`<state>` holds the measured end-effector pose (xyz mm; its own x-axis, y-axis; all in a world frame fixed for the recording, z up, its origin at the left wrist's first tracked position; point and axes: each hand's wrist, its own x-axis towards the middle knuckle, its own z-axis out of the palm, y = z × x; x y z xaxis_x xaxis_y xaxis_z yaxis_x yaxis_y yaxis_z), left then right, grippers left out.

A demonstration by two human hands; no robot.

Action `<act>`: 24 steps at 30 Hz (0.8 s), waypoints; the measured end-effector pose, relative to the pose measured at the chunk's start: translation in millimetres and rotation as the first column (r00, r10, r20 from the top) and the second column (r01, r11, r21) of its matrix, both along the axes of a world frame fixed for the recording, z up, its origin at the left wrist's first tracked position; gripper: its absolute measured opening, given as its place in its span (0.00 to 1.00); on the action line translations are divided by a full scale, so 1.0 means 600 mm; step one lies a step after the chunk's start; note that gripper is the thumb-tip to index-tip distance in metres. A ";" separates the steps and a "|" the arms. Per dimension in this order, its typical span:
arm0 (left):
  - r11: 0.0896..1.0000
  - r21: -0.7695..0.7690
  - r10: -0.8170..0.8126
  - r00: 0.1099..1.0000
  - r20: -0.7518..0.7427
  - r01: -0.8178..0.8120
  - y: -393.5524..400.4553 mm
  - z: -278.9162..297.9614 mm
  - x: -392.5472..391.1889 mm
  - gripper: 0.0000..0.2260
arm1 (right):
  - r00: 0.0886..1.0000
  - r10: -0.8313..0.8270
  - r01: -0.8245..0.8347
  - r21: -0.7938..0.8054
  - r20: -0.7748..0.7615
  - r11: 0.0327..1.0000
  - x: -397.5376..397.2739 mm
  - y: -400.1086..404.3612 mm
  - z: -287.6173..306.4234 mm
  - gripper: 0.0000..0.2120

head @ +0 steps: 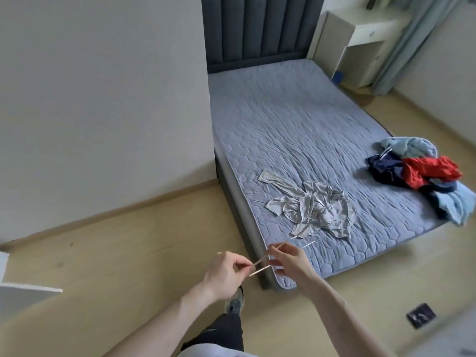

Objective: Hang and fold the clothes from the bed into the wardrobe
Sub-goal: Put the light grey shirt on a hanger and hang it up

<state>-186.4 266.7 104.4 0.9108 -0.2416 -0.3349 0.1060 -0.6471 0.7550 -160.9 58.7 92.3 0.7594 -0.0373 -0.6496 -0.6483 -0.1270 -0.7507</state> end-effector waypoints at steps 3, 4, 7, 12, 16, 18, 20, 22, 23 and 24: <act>0.997 -0.011 -0.076 0.996 -0.053 0.075 -0.050 -0.018 0.078 0.09 | 0.999 -0.050 0.050 -0.026 -0.008 0.998 0.059 -0.053 -0.003 0.05; 0.995 -0.006 -0.103 0.993 -0.064 0.103 -0.065 -0.021 0.103 0.11 | 0.998 -0.065 0.064 -0.043 -0.008 0.997 0.079 -0.070 -0.005 0.06; 0.983 0.047 -0.174 0.979 -0.104 0.180 -0.108 -0.036 0.179 0.13 | 0.993 -0.119 0.119 -0.077 -0.002 0.990 0.138 -0.125 -0.017 0.07; 0.966 0.164 -0.182 0.975 -0.128 0.201 -0.143 -0.063 0.274 0.12 | 0.990 -0.137 0.133 -0.107 -0.024 0.985 0.195 -0.227 -0.032 0.06; 0.951 0.218 -0.184 0.970 -0.161 0.217 -0.167 -0.082 0.330 0.06 | 0.989 -0.148 0.142 -0.150 -0.027 0.978 0.234 -0.311 -0.036 0.08; 0.949 0.243 -0.158 0.969 -0.192 0.203 -0.183 -0.102 0.348 0.07 | 0.989 -0.139 0.129 -0.173 -0.045 0.976 0.250 -0.355 -0.048 0.08; 0.952 0.258 -0.105 0.969 -0.225 0.163 -0.211 -0.125 0.366 0.07 | 0.992 -0.111 0.097 -0.180 -0.067 0.979 0.272 -0.407 -0.062 0.09; 0.957 0.267 -0.044 0.964 -0.261 0.116 -0.255 -0.147 0.386 0.06 | 0.994 -0.061 0.044 -0.184 -0.090 0.982 0.300 -0.468 -0.082 0.09; 0.957 0.273 -0.015 0.960 -0.279 0.094 -0.272 -0.155 0.393 0.06 | 0.994 -0.041 0.022 -0.188 -0.098 0.982 0.311 -0.489 -0.089 0.10; 0.956 0.282 0.011 0.955 -0.295 0.076 -0.292 -0.164 0.400 0.06 | 0.994 -0.023 0.004 -0.186 -0.103 0.983 0.327 -0.514 -0.095 0.10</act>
